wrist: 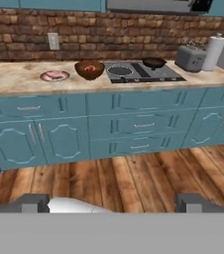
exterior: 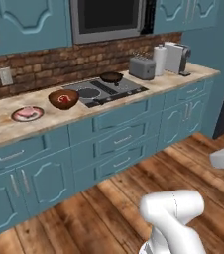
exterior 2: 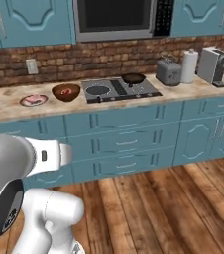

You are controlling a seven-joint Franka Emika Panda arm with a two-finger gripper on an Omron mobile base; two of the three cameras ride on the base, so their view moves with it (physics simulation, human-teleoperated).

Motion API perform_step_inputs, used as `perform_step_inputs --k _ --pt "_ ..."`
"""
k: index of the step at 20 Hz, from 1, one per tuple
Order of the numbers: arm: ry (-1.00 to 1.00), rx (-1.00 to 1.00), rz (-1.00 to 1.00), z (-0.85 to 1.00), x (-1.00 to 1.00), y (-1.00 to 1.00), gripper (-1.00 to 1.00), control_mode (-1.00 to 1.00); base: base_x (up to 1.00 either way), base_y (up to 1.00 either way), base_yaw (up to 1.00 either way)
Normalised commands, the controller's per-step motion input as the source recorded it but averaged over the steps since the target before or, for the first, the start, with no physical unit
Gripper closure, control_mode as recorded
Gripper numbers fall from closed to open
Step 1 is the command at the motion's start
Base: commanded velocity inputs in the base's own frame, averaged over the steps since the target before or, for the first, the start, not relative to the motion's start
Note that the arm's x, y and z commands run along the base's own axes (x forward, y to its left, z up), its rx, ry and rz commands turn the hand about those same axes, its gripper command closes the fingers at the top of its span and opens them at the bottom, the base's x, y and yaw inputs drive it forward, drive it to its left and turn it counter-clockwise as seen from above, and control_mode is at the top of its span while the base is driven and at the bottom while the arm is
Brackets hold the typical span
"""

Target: Place one of the steaks on the plate and the other in the bowl. Then place the bowl in the fridge.

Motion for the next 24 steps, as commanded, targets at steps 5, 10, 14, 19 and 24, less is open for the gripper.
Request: perform_step_inputs --k 5,10,14,19,24 --pt "0.00 0.00 0.00 0.00 0.00 0.00 -1.00 1.00 -0.01 -0.51 -0.30" --pt "0.00 0.00 0.00 0.00 0.00 0.00 -1.00 1.00 0.53 -0.94 -0.15" --pt "0.00 0.00 0.00 0.00 0.00 0.00 -1.00 1.00 0.72 -1.00 -0.06" --pt "0.00 0.00 0.00 0.00 0.00 0.00 -1.00 1.00 0.55 -1.00 -0.05" --pt "0.00 0.00 0.00 0.00 0.00 0.00 -1.00 1.00 0.77 -1.00 -0.01"
